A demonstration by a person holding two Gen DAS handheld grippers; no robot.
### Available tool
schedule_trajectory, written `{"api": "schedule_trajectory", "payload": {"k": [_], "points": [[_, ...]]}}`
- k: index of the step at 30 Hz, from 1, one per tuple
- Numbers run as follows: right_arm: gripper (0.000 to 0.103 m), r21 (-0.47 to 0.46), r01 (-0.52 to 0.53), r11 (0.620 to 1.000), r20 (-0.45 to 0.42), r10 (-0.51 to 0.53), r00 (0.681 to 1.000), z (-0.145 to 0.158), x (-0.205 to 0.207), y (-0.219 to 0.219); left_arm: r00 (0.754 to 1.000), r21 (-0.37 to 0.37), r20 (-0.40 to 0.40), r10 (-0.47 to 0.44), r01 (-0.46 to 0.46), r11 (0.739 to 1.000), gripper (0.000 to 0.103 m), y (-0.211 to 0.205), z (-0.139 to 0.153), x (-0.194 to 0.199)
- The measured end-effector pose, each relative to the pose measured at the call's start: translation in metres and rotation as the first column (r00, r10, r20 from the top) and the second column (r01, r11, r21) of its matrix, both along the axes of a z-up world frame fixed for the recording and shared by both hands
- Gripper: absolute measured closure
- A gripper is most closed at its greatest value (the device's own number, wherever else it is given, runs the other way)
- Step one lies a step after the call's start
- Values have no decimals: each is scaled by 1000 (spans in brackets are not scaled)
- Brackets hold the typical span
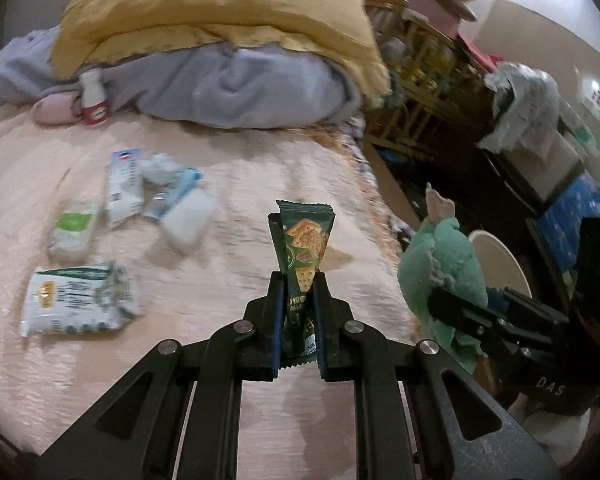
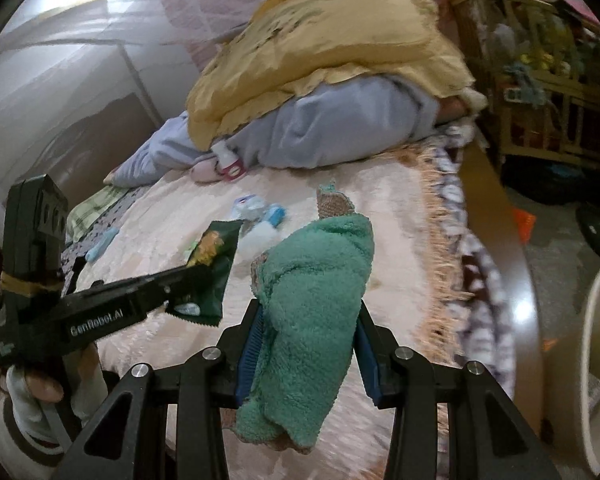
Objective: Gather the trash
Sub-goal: 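Carry the wrapper and green towel over the bucket and open both grippers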
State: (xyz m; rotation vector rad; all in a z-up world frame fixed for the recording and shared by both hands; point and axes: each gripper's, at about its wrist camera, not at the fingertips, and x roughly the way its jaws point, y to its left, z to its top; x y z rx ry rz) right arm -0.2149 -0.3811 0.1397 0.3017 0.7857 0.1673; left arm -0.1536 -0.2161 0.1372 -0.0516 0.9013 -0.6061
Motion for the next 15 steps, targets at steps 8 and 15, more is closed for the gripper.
{"api": "schedule_trajectory", "payload": {"k": [8,15], "points": [[62,13,94,995,1,-94,996,2,-27,-45,996,14,17,-90,89,996,92,-56,1,-18],[62,14,179,984,3,-179,984,3,-50,-86,986,32,30,-166,165,986,92,-102,2,-32]]}}
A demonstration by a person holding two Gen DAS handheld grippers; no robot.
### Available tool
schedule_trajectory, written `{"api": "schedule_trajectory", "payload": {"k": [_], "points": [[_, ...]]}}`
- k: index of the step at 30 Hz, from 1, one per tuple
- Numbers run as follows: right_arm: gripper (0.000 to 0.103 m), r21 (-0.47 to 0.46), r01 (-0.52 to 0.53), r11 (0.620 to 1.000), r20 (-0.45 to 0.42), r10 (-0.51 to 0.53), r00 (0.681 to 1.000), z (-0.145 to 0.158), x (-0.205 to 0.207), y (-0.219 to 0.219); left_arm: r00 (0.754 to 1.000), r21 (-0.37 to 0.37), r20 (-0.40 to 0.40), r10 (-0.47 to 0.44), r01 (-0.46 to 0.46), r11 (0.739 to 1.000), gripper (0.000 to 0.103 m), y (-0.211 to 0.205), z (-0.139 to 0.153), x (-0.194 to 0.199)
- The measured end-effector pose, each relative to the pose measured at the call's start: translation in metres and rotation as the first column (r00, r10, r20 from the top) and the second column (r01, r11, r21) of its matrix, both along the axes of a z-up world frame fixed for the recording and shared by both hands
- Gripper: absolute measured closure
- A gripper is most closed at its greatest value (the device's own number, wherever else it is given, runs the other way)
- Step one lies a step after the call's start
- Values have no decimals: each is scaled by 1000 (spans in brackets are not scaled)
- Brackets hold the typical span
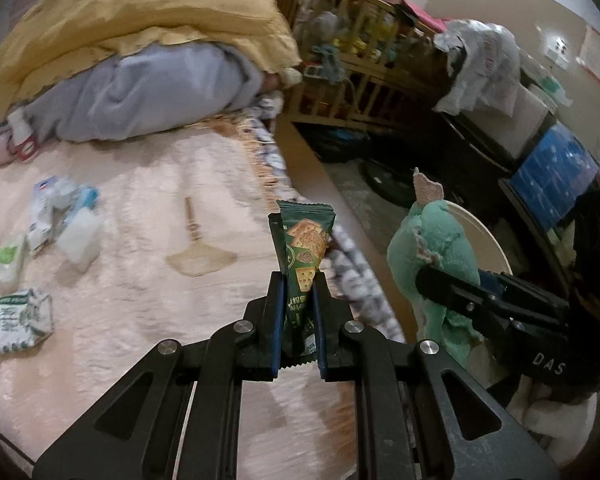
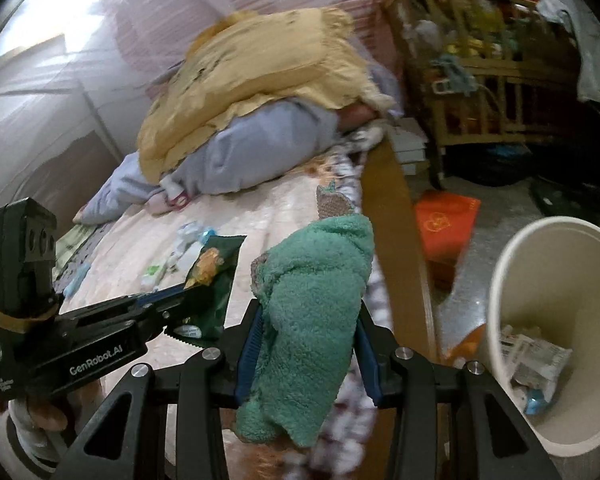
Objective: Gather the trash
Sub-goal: 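Carry the wrapper and green towel over the bucket and open both grippers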
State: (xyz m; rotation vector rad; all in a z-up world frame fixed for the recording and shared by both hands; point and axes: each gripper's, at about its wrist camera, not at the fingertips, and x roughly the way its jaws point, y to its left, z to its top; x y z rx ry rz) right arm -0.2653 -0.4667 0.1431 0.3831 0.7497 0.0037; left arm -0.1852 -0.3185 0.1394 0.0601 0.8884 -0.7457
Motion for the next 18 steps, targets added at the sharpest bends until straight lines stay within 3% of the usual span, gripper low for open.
{"api": "schedule_trajectory", "payload": {"k": [18], "points": [[61,7,207,978,-24,-207,978,-5,-54,-94,982,-25,-56,-179,178,984,92,-103,-8,-25]]}}
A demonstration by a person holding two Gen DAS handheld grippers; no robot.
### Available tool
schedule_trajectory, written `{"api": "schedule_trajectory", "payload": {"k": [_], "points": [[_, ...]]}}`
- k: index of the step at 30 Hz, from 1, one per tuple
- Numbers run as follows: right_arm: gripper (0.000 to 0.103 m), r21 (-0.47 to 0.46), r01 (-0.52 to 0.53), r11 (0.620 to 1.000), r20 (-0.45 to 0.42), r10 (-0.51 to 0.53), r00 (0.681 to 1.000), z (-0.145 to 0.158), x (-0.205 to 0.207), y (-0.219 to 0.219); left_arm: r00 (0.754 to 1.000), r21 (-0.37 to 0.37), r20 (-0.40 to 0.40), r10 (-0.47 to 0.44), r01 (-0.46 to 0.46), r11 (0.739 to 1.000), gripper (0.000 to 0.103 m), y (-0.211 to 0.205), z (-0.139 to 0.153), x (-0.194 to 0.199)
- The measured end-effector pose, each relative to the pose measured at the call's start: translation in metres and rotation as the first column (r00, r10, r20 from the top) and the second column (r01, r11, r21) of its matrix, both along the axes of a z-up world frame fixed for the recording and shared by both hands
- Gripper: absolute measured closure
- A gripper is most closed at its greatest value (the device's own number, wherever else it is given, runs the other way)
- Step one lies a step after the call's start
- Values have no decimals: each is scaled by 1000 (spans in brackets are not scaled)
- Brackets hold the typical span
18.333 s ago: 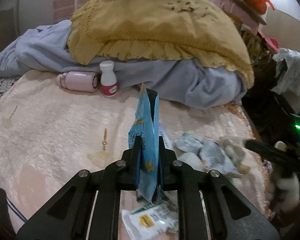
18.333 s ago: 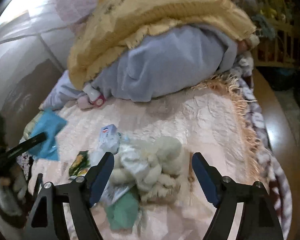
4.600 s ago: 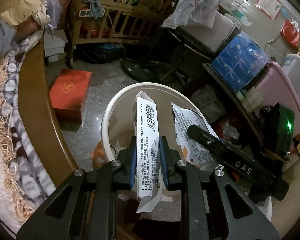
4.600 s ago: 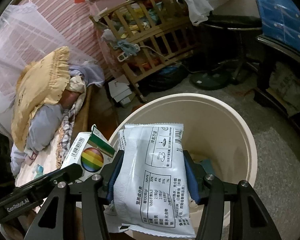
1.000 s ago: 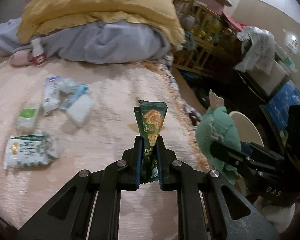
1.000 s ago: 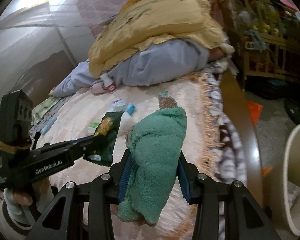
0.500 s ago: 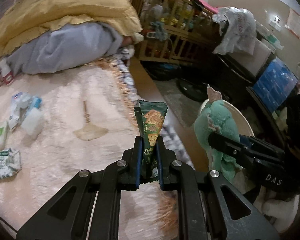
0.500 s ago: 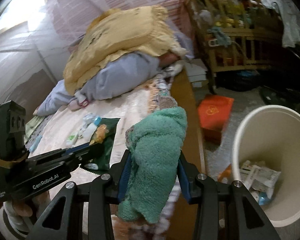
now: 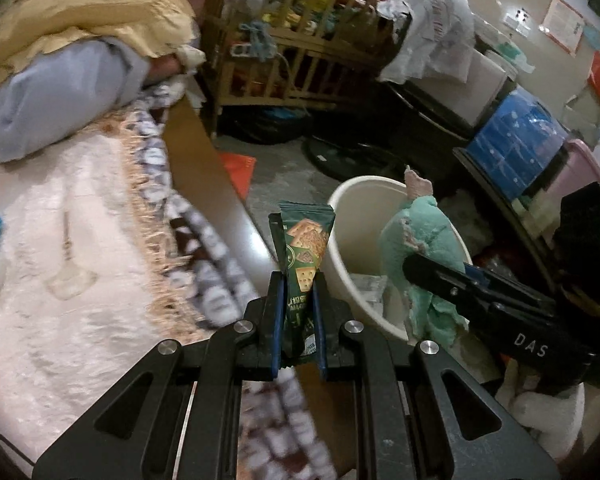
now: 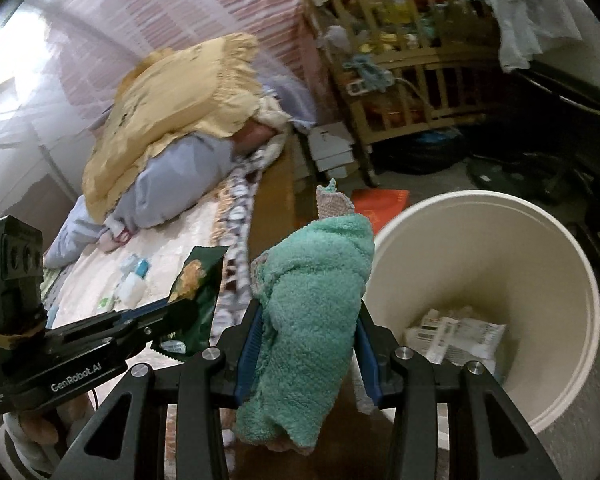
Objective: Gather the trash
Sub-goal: 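Carry the wrapper and green towel over the bucket and open both grippers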
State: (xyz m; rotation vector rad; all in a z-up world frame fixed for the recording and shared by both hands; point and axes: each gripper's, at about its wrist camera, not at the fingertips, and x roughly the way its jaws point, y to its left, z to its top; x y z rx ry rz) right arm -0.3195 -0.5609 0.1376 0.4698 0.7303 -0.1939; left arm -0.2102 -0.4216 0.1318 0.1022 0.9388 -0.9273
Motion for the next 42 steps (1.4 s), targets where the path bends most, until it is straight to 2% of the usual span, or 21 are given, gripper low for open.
{"api": "schedule_trajectory", "payload": {"k": [13,25,36,39,41,42], "points": [[62,-6,153,988,-34,-153,988,-9,-28,-64,996,6,-21,-83,83,997,92,-55,-8,-11],[61,10,230,973,-46,-230,972,-26,-40,-89,986,-3,-86,-141,141,990,92,-95,-27,-11],[58,23,268,963,-59,-266,962,-33,-44,-101,982,-17,-97,-164,163,987,91,-112,-37,-13],[58,18,269,963,-60,-267,962,-33,-43,-101,982,-16,-96,-163,162,987,83,-112,-37,-13],[55,17,274,962,-53,-272,961,-32,-43,-102,983,-16,-94,-158,157,987,67,-111,-36,-13],[54,17,274,962,-53,-272,961,-32,-43,-102,984,-17,-93,-154,153,988,64,-110,-36,-12]]}}
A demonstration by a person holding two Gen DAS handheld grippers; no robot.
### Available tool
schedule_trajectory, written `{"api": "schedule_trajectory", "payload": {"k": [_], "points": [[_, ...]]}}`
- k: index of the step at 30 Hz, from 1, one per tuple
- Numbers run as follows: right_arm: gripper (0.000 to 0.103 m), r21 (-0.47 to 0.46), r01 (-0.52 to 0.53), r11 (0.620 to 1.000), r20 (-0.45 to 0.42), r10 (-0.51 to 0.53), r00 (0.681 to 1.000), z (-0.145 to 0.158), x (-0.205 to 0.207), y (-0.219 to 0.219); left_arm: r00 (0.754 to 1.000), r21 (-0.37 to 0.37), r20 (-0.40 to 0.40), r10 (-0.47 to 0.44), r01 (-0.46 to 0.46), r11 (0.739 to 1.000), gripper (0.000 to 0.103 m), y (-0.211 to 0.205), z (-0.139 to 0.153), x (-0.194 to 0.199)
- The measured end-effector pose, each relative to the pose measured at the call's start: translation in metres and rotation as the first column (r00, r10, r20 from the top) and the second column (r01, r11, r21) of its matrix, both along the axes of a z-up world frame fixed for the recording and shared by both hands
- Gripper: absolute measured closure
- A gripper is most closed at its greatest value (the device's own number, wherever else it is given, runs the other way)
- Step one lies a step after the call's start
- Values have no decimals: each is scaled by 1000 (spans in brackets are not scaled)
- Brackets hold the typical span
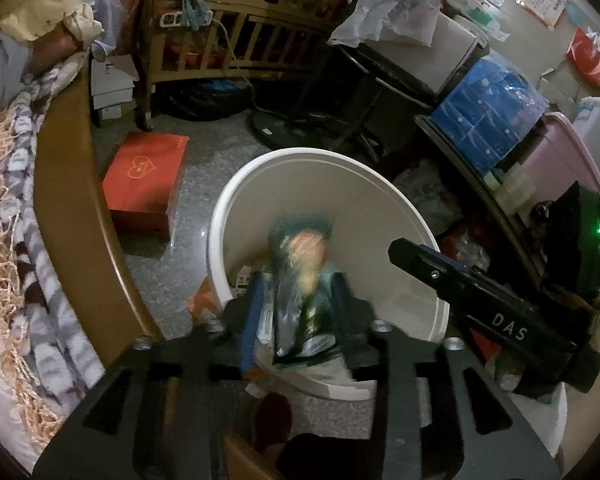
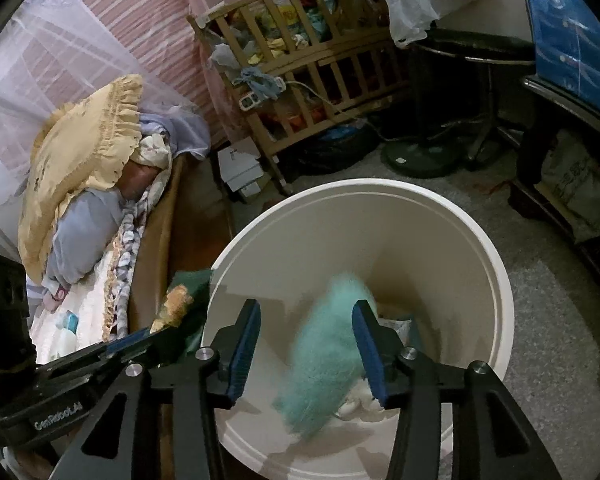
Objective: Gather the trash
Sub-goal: 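Carry the wrapper and green towel over the bucket and open both grippers, then swing both open grippers back over the bed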
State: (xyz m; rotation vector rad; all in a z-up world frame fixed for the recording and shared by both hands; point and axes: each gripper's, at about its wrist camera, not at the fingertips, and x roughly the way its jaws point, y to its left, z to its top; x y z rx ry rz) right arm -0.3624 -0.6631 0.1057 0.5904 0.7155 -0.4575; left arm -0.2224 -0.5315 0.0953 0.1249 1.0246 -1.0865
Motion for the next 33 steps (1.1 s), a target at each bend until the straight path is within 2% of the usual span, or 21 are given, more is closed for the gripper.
{"api": "schedule_trajectory", "payload": {"k": [4,10,15,21,27,28,29,30,32,33], "points": [[53,2,-13,1000,-3,13,1000,-1,4,2,1000,4,-1,17,-17,1000,62,9,2,3],[53,-10,-52,999,-9,52,999,0,12,12,997,26,49,61,-62,998,62,29,9,7],[53,-17,-106,994,-4,106,994,1,24,25,990,41,93,109,-113,993,62,57,14,12],[52,-5,-188,982,1,188,982,1,45,48,971,54,119,206,-214,975,62,110,20,28],[51,37,-307,951,11,307,952,3,79,90,940,72,135,313,-324,943,62,172,22,51],[49,48,-360,932,15,359,933,4,91,108,933,73,137,333,-345,936,62,184,23,56],[42,48,-360,932,15,359,933,4,91,108,926,74,140,350,-362,929,62,194,22,59],[37,45,-411,910,7,411,912,4,105,129,918,77,143,371,-384,920,62,207,22,64],[37,44,-433,900,-1,434,901,3,111,139,905,78,144,401,-414,907,62,224,23,70],[37,43,-466,884,-13,467,884,2,120,153,896,78,144,420,-434,898,62,237,22,74]]}}
